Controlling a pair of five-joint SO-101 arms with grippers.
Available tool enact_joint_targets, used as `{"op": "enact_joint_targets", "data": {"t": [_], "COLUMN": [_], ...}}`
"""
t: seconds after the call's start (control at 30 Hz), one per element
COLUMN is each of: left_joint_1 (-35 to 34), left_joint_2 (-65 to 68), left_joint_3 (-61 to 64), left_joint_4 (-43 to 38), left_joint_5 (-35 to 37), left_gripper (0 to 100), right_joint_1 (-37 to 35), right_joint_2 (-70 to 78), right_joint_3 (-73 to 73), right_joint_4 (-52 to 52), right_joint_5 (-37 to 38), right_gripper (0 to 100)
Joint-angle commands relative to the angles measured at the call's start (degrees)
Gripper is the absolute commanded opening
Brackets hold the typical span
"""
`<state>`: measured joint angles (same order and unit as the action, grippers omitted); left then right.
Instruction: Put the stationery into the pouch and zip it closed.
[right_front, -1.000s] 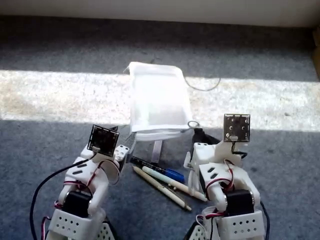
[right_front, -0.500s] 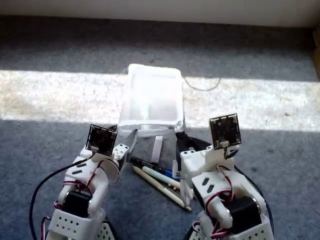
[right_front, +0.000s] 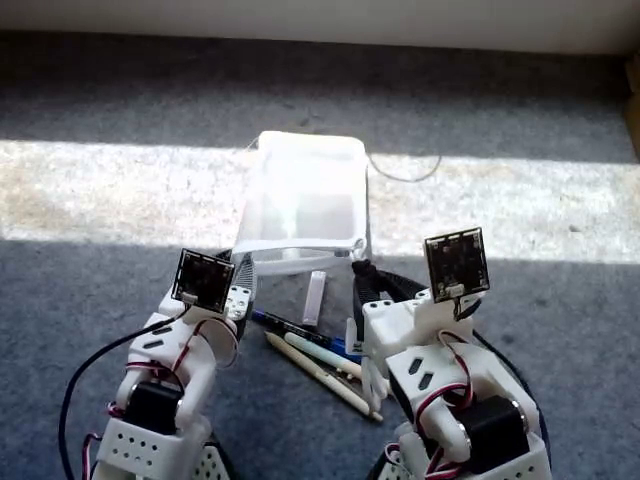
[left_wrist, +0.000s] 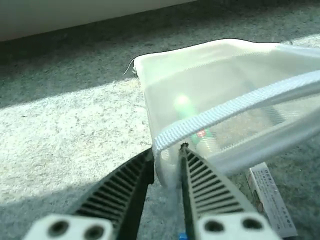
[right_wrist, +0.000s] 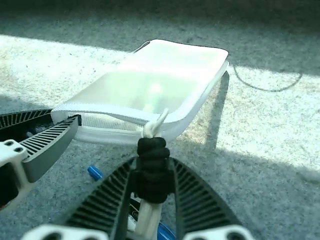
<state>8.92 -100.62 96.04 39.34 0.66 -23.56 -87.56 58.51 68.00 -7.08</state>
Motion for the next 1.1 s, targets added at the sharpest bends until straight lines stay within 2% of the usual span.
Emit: {"op": "enact_joint_targets", "data": {"t": [0.0, 0.17, 0.23, 0.37, 0.47, 0.77, 1.07], "left_joint_1": [-0.6, -0.7, -0.7, -2.6, -4.6, -6.7, -7.7], "left_joint_2": [-0.7, -0.7, -0.4, -0.6, -0.2, -0.2, 0.0], "left_joint_3": [0.0, -0.5, -2.4, -8.6, -13.1, -22.5, -28.6], "left_joint_4": [-1.3, -1.1, 0.4, 9.6, 13.5, 22.1, 22.7], "left_joint_5": [-3.7, -5.5, -5.5, -5.5, -5.2, -5.0, -5.1], "left_gripper": [2, 1, 1, 1, 1, 1, 1], "right_joint_1": [-0.7, 0.7, 3.2, 9.2, 11.3, 11.5, 11.5], "right_joint_2": [-1.1, -1.1, -1.1, -1.1, -1.1, -1.1, -1.0], "right_joint_3": [-3.5, -3.5, -3.4, 0.0, 4.0, 13.3, 19.5], "right_joint_4": [0.0, 0.3, 0.3, -0.2, -3.3, -12.1, -18.8], "right_joint_5": [-0.1, -0.5, -0.6, -0.6, -0.6, -0.6, -0.6], "right_gripper": [0.5, 1.9, 6.3, 19.4, 25.3, 25.3, 25.3]}}
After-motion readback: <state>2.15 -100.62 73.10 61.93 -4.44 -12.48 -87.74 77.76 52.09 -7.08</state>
